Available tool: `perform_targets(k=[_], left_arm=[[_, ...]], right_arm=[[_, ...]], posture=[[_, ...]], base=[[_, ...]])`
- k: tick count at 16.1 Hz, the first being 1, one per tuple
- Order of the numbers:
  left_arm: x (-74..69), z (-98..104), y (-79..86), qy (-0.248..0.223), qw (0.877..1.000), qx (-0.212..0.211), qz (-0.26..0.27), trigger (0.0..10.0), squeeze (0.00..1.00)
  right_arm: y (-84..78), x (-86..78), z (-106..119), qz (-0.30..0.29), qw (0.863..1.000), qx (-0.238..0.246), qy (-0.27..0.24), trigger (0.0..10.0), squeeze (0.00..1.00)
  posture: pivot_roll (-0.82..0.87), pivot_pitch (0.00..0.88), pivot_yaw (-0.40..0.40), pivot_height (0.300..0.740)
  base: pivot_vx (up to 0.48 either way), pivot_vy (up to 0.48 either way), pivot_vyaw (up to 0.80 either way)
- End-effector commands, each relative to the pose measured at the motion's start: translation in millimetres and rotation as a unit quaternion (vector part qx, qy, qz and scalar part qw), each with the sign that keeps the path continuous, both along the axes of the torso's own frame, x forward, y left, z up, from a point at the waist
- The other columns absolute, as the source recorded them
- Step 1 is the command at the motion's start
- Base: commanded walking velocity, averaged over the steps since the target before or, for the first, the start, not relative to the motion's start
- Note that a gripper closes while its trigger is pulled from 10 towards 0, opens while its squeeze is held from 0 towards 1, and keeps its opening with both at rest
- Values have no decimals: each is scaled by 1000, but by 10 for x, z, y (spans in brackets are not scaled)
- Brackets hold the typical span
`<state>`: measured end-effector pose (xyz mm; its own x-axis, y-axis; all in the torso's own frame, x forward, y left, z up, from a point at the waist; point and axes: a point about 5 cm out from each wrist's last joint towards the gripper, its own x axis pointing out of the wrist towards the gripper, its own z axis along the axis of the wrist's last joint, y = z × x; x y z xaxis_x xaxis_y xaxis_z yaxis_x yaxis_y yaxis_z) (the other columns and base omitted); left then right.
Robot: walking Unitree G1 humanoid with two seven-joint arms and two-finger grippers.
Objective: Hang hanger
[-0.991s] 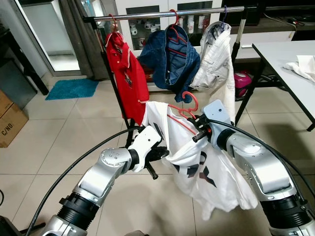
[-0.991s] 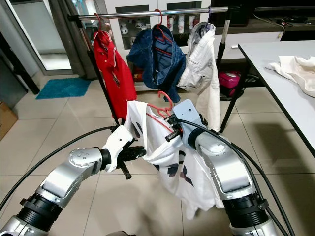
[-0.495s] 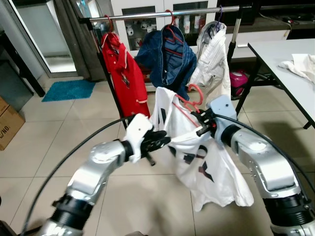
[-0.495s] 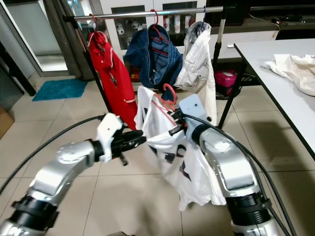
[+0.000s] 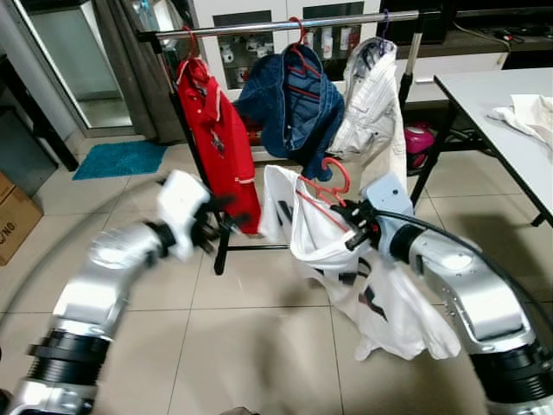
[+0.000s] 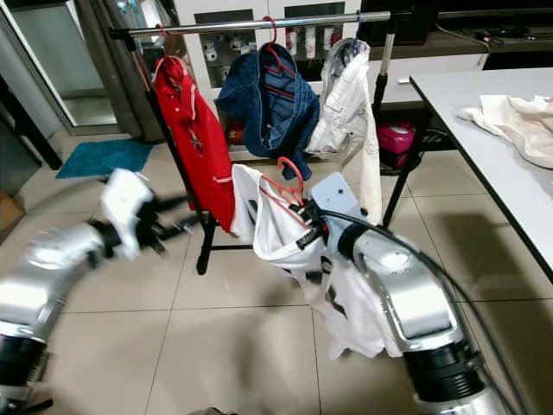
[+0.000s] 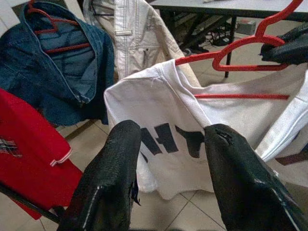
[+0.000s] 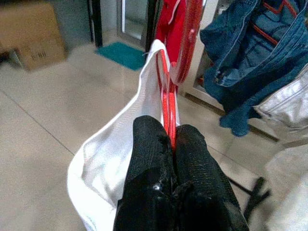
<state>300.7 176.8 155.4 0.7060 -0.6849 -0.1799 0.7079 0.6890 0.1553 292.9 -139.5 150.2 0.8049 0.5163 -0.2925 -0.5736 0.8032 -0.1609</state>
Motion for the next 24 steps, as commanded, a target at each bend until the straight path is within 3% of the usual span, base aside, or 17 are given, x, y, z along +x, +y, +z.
perform_targets(k=[1, 2, 4, 5, 6, 9, 12, 17, 24], left_arm=[[-17, -55, 31, 8, 1000, 0, 18, 10000, 1000], [-53, -168, -15, 22, 997, -22, 64, 10000, 0], [-83, -234, -55, 29, 996, -32, 80, 10000, 0], [-97, -265, -76, 29, 994, -38, 93, 10000, 0], [-125, -331, -85, 21, 989, -58, 136, 10000, 0], [-216, -482, -61, 32, 984, -56, 163, 10000, 0], [-272, -543, -136, 23, 985, -47, 165, 10000, 0], [-252, -510, -221, 11, 981, -73, 182, 10000, 0], [-214, -441, -225, -2, 982, -66, 179, 10000, 0]], right_arm=[[-27, 17, 53, -22, 999, 39, -5, 10000, 0], [-138, 43, -175, -108, 992, 64, 21, 10000, 0], [-169, 37, -269, -150, 982, 108, 41, 10000, 0], [-191, 23, -323, -163, 980, 107, 45, 10000, 0], [-180, -53, -421, -160, 984, 77, 27, 10000, 0], [-121, -160, -583, -177, 983, 48, 1, 10000, 0], [-169, -283, -731, -211, 974, 80, 11, 10000, 0], [14, -242, -521, -176, 975, 129, -41, 10000, 0], [113, -163, -387, -163, 974, 149, -47, 10000, 0]], posture=[[-106, 0, 132, 740], [-104, 0, 136, 740], [-101, 0, 136, 740], [-95, 0, 138, 740], [-85, 0, 130, 740], [-82, 0, 145, 740], [-77, 0, 117, 740], [-80, 0, 126, 740], [-67, 0, 130, 740]], base=[[0, 0, 0], [0, 0, 0], [0, 0, 0], [0, 0, 0], [0, 0, 0], [0, 0, 0], [180, 0, 0], [386, 0, 480], [400, 0, 172]])
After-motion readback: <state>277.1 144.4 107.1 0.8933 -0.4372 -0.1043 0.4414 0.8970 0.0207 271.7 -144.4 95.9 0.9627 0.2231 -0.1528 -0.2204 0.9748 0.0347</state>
